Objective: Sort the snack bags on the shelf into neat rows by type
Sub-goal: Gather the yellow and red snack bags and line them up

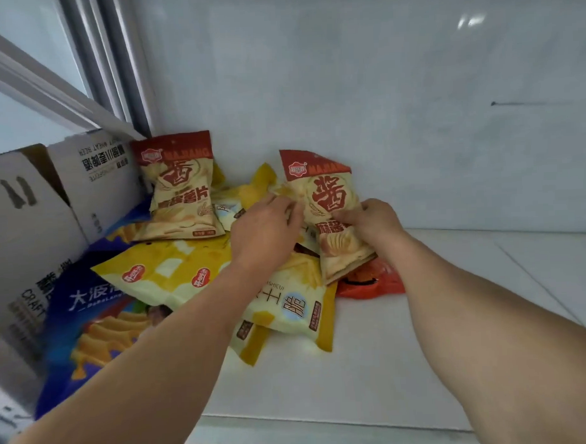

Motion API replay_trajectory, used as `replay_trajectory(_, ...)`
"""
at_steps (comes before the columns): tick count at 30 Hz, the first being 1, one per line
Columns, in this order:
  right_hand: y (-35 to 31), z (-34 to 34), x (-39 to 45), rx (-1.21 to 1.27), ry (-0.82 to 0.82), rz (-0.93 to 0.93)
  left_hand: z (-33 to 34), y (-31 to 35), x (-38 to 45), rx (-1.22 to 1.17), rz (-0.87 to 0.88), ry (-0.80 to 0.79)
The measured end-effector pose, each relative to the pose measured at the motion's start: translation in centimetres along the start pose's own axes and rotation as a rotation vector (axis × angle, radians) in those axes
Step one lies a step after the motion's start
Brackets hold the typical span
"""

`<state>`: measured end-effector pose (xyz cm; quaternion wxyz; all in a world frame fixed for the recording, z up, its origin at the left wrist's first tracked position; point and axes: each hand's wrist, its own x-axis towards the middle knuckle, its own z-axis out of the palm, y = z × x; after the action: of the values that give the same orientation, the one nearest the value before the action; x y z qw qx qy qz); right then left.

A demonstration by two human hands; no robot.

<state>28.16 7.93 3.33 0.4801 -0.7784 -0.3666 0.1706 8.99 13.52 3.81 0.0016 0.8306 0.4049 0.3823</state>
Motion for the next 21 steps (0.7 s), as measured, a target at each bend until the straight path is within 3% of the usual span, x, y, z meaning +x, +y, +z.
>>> replay_trajectory(8,-1.0,1.0,-2.2,0.266,-0.015,0.114,-1.3,-2.5,0.6,-0.029,-0.062,0.093)
replay_trajectory(11,-1.6,1.3,-2.5,0.362,-0.036,0.126,-2.2,-4.5,1.9,-0.015,-0.215,0.143)
replay_trajectory(16,-2.8,2.9,-3.7,0.491,-0.058,0.145,-3.6,-8.5,3.2,-0.05,-0.506,0.063)
replay_trajectory(21,-3.9,5.6,-5.5,0.531,-0.077,0.17,-3.7,-12.3,4.1,-0.15,-0.755,-0.14)
